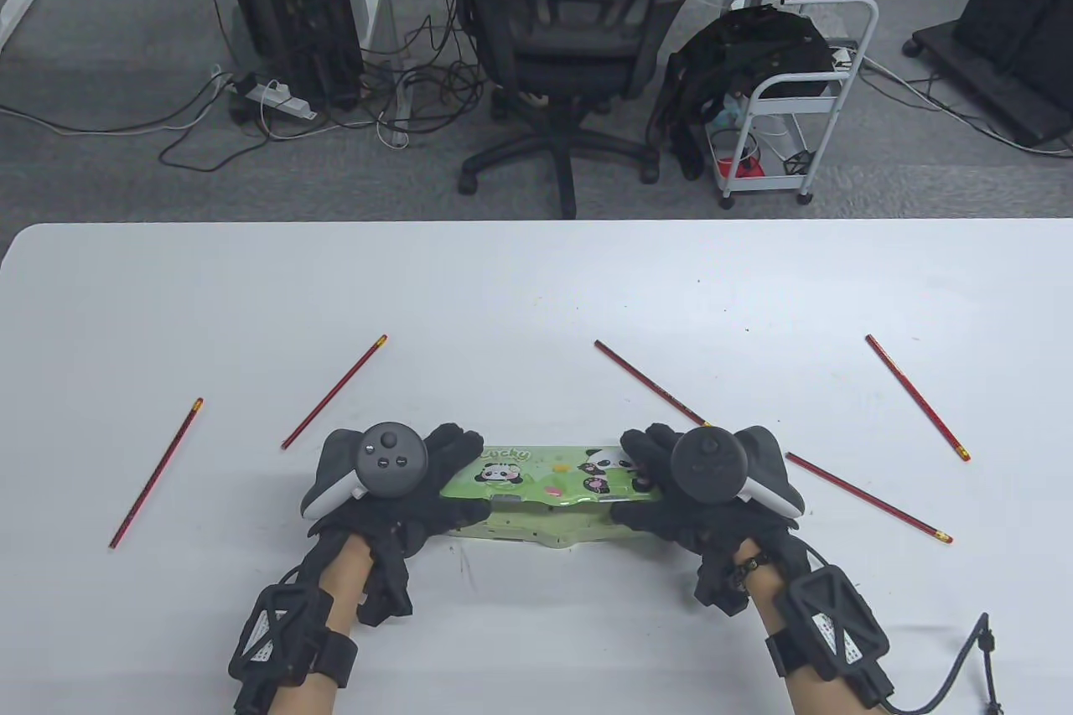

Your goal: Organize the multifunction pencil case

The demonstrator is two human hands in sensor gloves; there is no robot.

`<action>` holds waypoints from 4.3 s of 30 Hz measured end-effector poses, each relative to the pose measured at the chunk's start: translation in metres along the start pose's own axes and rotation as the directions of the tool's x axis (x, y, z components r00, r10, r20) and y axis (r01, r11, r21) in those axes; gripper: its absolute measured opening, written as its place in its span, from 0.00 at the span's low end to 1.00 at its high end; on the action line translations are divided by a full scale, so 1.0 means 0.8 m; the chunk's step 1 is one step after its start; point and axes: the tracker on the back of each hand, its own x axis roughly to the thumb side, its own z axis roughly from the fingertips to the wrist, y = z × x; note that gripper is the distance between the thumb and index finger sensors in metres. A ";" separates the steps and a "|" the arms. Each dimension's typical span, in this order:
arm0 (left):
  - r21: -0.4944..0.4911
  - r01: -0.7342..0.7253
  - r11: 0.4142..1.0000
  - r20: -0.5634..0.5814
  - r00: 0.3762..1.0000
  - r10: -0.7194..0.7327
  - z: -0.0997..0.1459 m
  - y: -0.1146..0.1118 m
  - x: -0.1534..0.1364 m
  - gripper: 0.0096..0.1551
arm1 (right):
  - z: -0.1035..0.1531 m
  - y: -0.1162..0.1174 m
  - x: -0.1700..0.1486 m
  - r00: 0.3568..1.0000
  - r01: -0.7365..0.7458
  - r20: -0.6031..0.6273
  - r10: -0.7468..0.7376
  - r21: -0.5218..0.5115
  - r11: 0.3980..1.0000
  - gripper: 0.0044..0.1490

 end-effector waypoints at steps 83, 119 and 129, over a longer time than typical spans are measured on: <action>-0.094 0.292 0.952 -0.061 0.953 -0.298 -0.009 -0.015 -0.004 0.74 | 0.136 -0.061 -0.210 0.667 -0.523 -0.583 0.463 0.076 0.849 0.32; -0.097 0.293 0.951 -0.068 0.952 -0.300 -0.009 -0.016 -0.005 0.74 | 0.104 -0.043 -0.186 0.608 -0.674 -0.409 0.680 0.186 0.714 0.26; -0.097 0.292 0.952 -0.067 0.952 -0.299 -0.009 -0.016 -0.005 0.74 | 0.053 -0.058 -0.097 0.792 -0.538 -0.357 0.495 -0.026 0.842 0.26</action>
